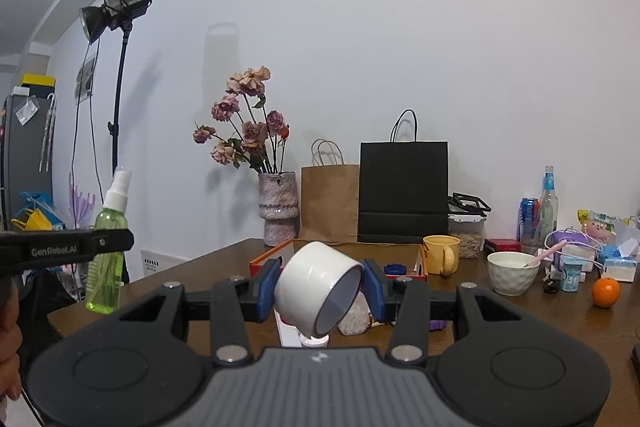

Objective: Organize rigid objects
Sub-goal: 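Lift the spray bottle and tape roll and carry them over the box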

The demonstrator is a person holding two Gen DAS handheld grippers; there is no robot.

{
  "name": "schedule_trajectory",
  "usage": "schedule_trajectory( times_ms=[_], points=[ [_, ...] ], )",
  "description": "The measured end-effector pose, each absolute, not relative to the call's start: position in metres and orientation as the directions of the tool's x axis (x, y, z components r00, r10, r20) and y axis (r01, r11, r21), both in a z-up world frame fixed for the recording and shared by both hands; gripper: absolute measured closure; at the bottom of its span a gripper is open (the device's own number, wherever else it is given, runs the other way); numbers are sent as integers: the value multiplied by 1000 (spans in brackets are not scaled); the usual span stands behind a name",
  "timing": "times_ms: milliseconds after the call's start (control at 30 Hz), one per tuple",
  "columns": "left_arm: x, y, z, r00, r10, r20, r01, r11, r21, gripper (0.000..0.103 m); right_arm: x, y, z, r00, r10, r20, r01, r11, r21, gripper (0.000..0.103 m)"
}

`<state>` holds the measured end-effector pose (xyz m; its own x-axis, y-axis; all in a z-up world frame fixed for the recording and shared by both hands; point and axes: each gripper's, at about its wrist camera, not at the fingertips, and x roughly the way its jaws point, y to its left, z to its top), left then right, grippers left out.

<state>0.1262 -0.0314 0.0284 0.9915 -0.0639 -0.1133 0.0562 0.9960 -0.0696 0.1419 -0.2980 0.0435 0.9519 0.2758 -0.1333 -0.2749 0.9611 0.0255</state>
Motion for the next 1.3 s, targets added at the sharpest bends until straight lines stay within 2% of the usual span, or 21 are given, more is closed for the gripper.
schedule_trajectory(
  times_ms=[267,867,1167,1300],
  points=[
    [185,-36,41,994,-29,-102,24,999,-45,72,214,-301,52,936,313,-159,-310,950,41,59],
    [378,-45,62,988,-75,-137,73,997,-21,72,421,-304,63,905,346,-246,-343,938,57,59],
    [492,-51,56,969,-92,-228,88,996,-26,72,535,-296,53,878,355,-320,-336,935,114,59],
    [552,-49,40,945,-80,-318,76,997,-24,72,588,-289,40,838,381,-390,-338,924,177,59]
  ],
)
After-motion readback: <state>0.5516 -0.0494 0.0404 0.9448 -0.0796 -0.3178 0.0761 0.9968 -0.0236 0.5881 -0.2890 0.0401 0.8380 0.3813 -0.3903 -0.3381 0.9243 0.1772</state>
